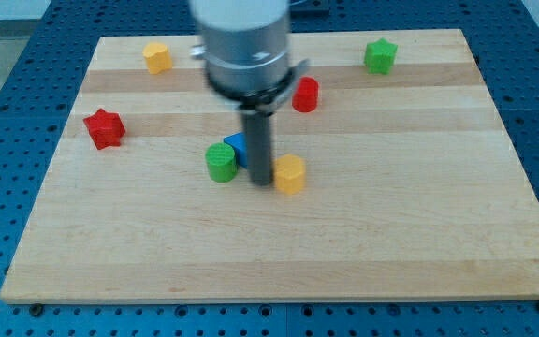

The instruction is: Move the hexagon towards the center right side

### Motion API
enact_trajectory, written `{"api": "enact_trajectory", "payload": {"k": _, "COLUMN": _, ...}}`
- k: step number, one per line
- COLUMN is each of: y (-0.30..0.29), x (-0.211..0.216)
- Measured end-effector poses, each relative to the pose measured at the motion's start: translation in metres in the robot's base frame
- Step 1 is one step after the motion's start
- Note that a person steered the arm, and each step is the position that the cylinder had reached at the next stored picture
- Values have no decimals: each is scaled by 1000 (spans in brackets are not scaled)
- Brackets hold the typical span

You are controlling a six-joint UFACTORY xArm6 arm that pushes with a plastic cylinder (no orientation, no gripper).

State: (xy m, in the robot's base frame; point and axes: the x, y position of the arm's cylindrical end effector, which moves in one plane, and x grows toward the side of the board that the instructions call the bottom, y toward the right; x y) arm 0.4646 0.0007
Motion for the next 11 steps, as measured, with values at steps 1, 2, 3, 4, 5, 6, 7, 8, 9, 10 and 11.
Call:
{"api": "enact_trajectory", "payload": {"k": 1, "y": 66, "x": -43}}
{"api": "enact_trajectory", "payload": {"k": 2, "y": 70, "x": -44}}
{"api": "enact_trajectory", "payload": {"k": 3, "y": 4, "x": -14}}
{"api": "enact_trajectory", "payload": {"k": 4, "y": 11, "x": 8}}
{"api": "enact_trajectory", "payload": {"k": 5, "y": 64, "x": 5}}
{"api": "enact_trajectory", "payload": {"k": 6, "y": 60, "x": 21}}
{"api": "enact_trajectory", "payload": {"k": 7, "y": 95, "x": -3}}
{"api": "enact_trajectory", "payload": {"k": 8, "y": 136, "x": -52}}
{"api": "enact_trajectory", "payload": {"k": 9, "y": 136, "x": -37}}
{"api": "enact_trajectory", "payload": {"k": 10, "y": 80, "x": -24}}
{"api": "enact_trajectory", "payload": {"k": 11, "y": 74, "x": -32}}
